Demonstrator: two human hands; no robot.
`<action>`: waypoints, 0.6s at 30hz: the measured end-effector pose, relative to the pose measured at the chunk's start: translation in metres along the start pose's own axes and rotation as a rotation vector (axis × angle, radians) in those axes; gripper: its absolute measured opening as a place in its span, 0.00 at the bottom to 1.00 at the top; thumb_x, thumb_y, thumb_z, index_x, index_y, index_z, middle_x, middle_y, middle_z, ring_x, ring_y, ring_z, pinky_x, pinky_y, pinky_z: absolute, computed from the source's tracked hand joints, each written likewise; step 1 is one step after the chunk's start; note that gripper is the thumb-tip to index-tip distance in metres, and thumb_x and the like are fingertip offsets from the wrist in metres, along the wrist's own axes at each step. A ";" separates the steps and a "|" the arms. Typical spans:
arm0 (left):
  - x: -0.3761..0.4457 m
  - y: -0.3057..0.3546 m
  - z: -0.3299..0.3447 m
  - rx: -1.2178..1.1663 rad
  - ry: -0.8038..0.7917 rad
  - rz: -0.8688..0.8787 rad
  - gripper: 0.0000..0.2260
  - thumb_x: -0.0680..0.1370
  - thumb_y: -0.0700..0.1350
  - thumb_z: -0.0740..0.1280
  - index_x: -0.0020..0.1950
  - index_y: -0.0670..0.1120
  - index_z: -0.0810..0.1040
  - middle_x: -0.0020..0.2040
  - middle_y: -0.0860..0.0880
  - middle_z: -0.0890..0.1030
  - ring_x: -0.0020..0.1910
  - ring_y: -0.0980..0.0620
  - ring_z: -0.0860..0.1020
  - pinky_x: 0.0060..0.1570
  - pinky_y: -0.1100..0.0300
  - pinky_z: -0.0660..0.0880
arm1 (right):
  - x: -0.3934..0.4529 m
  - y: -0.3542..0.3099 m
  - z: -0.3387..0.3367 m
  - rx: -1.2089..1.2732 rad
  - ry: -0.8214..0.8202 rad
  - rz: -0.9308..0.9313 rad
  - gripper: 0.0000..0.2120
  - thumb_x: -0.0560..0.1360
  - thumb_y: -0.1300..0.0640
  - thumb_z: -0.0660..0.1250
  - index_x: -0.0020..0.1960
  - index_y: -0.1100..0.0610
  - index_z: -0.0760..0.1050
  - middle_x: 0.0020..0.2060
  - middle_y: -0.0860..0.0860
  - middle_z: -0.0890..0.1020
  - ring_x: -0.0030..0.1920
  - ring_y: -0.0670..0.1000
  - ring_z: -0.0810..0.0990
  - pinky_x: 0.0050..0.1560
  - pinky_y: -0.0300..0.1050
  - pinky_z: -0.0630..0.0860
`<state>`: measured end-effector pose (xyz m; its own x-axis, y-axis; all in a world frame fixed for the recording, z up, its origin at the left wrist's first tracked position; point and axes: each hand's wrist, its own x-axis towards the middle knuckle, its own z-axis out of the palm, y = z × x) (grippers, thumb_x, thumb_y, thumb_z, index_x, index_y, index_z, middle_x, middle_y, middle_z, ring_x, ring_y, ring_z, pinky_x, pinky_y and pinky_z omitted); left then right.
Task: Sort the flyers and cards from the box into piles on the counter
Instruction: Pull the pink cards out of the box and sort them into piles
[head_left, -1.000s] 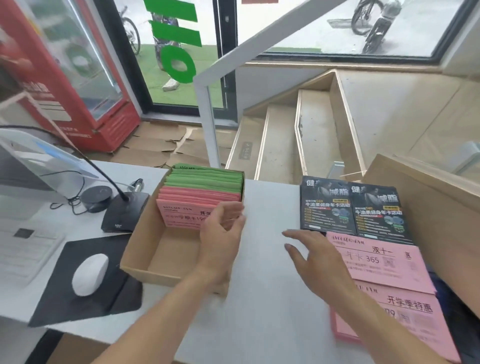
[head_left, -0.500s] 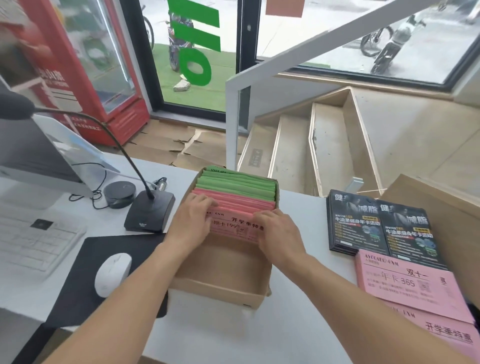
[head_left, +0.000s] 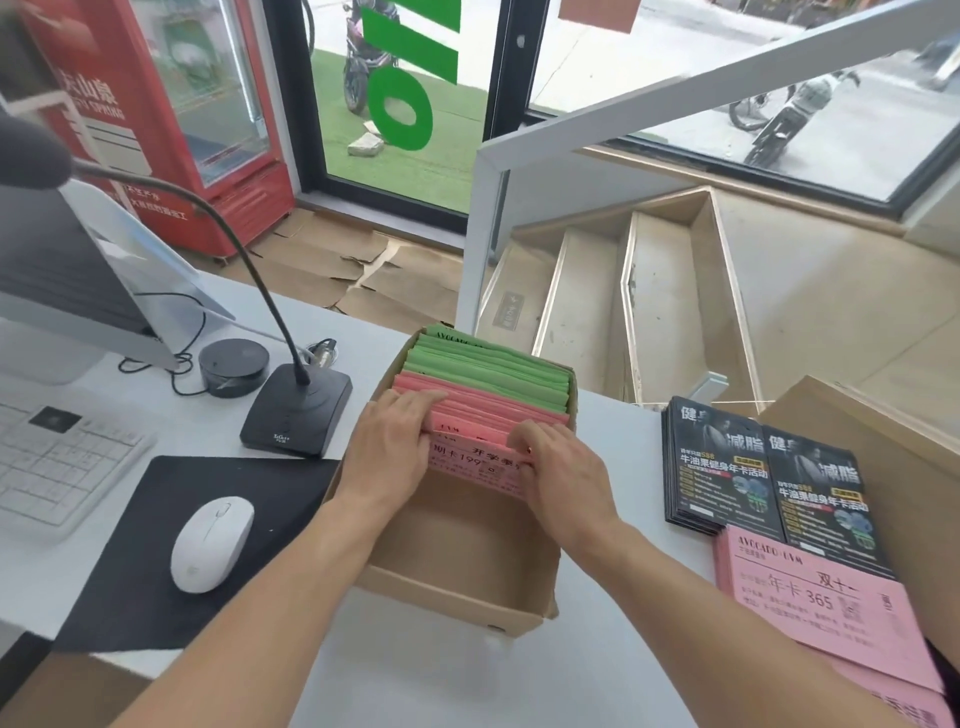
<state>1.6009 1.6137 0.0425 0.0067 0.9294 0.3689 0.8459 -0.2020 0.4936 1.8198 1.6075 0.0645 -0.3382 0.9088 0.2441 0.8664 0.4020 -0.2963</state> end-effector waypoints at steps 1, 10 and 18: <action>-0.001 0.000 0.001 -0.021 -0.015 -0.008 0.25 0.71 0.31 0.70 0.67 0.48 0.78 0.46 0.52 0.82 0.47 0.48 0.77 0.51 0.49 0.77 | 0.000 -0.001 0.001 -0.002 0.027 0.001 0.15 0.68 0.66 0.69 0.50 0.52 0.75 0.43 0.45 0.81 0.43 0.52 0.77 0.40 0.49 0.75; -0.004 0.000 0.001 -0.070 -0.049 -0.063 0.33 0.73 0.33 0.70 0.76 0.51 0.69 0.54 0.51 0.80 0.55 0.49 0.77 0.59 0.47 0.77 | -0.007 -0.005 0.001 0.092 -0.069 0.029 0.22 0.74 0.63 0.68 0.63 0.46 0.71 0.51 0.43 0.83 0.51 0.49 0.80 0.48 0.48 0.77; -0.004 0.001 -0.007 -0.055 0.022 -0.058 0.35 0.72 0.36 0.74 0.76 0.52 0.69 0.46 0.56 0.81 0.55 0.50 0.75 0.65 0.53 0.70 | -0.012 -0.017 -0.011 0.209 0.085 0.102 0.20 0.75 0.61 0.69 0.58 0.40 0.72 0.48 0.35 0.84 0.49 0.40 0.83 0.49 0.43 0.79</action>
<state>1.5986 1.6075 0.0470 -0.0534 0.9332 0.3552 0.8142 -0.1652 0.5565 1.8135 1.5883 0.0763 -0.2129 0.9369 0.2772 0.7965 0.3307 -0.5062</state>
